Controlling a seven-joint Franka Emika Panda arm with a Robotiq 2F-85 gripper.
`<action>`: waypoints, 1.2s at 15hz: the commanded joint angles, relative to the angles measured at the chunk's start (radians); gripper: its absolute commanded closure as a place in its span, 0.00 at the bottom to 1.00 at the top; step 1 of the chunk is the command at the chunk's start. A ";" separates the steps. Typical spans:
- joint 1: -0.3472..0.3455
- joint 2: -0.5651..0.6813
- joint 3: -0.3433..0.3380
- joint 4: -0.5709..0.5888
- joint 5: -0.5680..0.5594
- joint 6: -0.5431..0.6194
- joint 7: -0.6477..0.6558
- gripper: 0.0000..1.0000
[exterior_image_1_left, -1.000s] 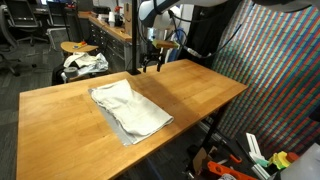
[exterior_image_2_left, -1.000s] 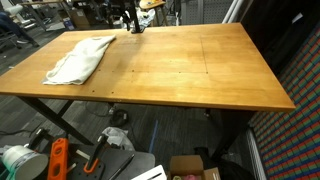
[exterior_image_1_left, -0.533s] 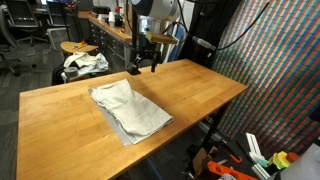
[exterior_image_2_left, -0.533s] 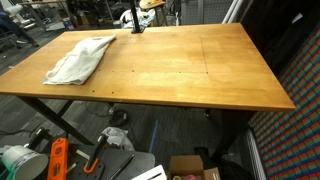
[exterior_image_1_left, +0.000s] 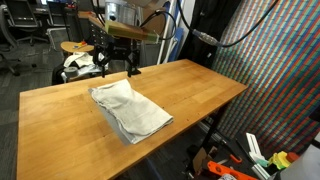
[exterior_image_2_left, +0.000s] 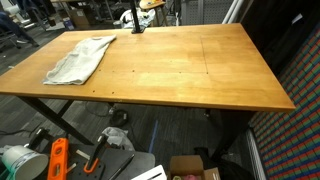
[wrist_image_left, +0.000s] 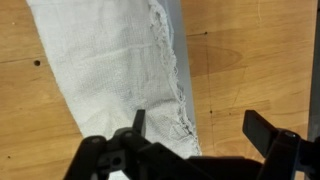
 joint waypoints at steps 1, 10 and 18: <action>0.011 0.000 -0.003 0.002 -0.006 -0.002 0.022 0.00; -0.002 0.153 -0.024 0.183 -0.078 -0.316 -0.071 0.00; -0.012 0.330 -0.067 0.359 -0.109 -0.238 -0.186 0.00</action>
